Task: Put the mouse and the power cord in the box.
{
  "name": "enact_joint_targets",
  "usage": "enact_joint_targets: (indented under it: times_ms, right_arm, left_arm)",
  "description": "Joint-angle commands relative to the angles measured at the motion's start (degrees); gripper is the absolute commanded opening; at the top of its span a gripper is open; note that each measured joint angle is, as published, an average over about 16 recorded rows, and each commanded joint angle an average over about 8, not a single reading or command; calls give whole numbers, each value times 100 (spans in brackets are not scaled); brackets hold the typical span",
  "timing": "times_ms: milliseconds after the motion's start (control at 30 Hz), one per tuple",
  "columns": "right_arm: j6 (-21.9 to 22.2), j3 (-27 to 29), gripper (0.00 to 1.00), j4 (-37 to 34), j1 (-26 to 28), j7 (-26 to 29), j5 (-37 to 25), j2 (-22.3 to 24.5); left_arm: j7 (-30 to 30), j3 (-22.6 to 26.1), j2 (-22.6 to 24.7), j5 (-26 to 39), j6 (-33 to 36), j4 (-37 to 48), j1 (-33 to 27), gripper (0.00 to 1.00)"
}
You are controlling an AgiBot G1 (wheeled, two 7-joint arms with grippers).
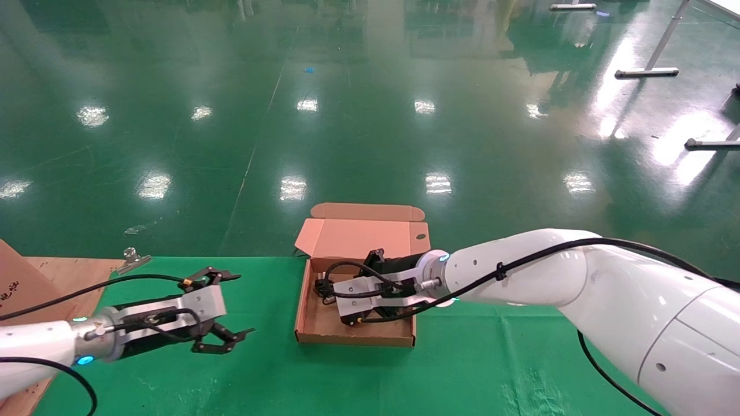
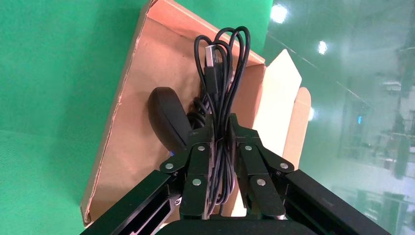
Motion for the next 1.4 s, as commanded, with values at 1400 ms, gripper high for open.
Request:
enact_joint_targets:
  times_ms: [1400]
  right_arm:
    - [-2228, 3000, 100, 1669, -1601, 1064, 1756, 1986]
  left_arm:
    - [-2884, -1233, -1027, -690, 1124, -3056, 984, 100]
